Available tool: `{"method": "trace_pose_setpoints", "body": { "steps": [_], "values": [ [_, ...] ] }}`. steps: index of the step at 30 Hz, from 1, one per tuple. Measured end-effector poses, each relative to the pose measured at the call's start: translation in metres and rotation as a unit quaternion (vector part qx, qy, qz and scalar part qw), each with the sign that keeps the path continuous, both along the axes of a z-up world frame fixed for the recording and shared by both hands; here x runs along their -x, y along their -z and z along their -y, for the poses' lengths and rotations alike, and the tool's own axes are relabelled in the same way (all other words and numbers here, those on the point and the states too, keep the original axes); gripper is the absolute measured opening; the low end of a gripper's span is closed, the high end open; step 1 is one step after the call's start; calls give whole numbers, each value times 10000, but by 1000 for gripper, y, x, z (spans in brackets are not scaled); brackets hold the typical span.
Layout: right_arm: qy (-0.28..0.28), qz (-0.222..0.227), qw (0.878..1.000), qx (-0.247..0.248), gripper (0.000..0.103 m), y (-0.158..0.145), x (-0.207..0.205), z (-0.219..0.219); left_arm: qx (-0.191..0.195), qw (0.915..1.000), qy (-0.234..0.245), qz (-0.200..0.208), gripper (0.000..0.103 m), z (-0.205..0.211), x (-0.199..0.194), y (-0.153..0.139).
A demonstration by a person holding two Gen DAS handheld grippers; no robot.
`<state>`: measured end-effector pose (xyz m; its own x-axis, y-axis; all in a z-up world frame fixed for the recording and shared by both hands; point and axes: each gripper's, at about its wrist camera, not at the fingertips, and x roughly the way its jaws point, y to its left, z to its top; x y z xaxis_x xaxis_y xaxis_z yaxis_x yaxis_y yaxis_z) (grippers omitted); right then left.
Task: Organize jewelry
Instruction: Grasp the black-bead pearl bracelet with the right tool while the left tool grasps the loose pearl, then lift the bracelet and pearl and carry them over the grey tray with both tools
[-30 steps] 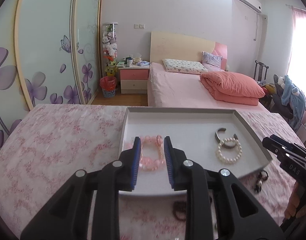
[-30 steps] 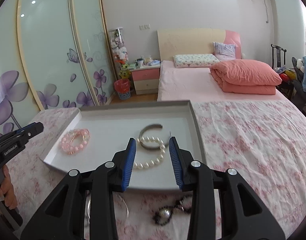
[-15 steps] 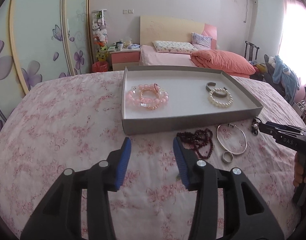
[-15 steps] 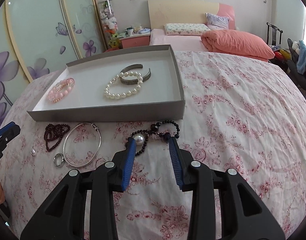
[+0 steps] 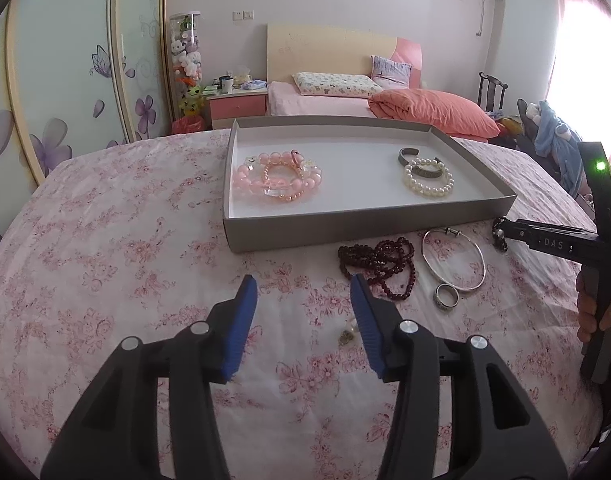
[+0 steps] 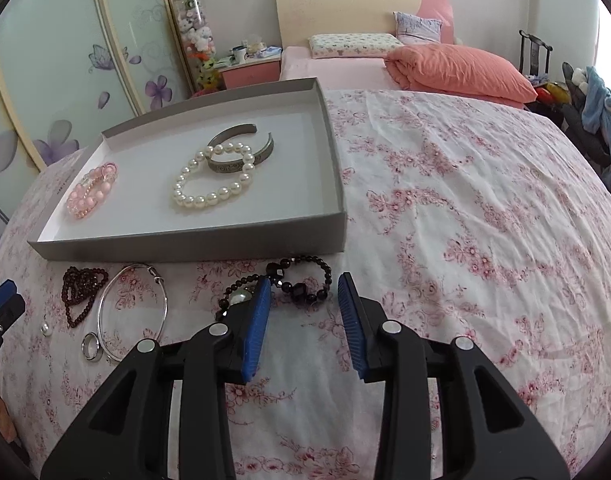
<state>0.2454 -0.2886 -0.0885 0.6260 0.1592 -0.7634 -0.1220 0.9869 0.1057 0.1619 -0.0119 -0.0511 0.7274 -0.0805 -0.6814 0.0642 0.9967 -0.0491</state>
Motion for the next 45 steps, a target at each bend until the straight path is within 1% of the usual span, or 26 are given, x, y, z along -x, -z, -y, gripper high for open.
{"method": "trace_pose_setpoints", "body": {
  "steps": [1,2,3,4,11,14,19,24,27,29,30,31,32,33,35,45],
  "values": [
    [-33,-1,10000,-8,23,0,0,-2,4,10000,9,-11,49,0,0,1],
    [-60,-1,10000,-9,22,0,0,-3,13,10000,19,-21,49,0,0,1],
    [-78,1,10000,0,18,0,0,-4,21,10000,29,-28,49,0,0,1],
    [-105,2,9999,-9,17,0,1,-5,28,10000,34,-33,49,0,0,2],
    [-77,2,9999,-129,17,0,12,1,44,9998,168,-92,54,5,6,4],
    [-76,-7,9998,-208,17,-1,16,2,9,9996,245,-121,54,9,8,6],
    [-143,-5,9997,-199,17,-1,18,-1,-64,9992,345,-204,54,16,7,9],
    [-146,-7,9997,-208,17,-1,19,-3,-149,9985,380,-378,53,22,-1,13],
    [-144,-8,9997,-211,17,-1,19,-6,-260,9975,405,-513,47,28,-5,16],
    [-143,-6,9997,-202,17,-1,19,-5,-301,9967,393,-644,36,31,-8,20],
    [-144,-7,9997,-206,17,-1,19,-4,-289,9963,387,-716,33,32,-10,23],
    [-140,-7,9997,-211,17,-1,19,-5,-301,9964,361,-710,30,32,-11,22],
    [-141,-8,9997,-212,17,-1,19,-4,-282,9965,367,-701,25,32,-12,23],
    [-138,-8,9997,-215,17,-1,20,-5,-302,9964,347,-712,23,32,-12,23],
    [-135,-9,9997,-215,17,-1,20,-5,-327,9965,291,-711,15,31,-13,24],
    [-138,-9,9997,-193,17,-1,20,-5,-386,9964,-247,-719,14,19,-25,24]
  ]
}}
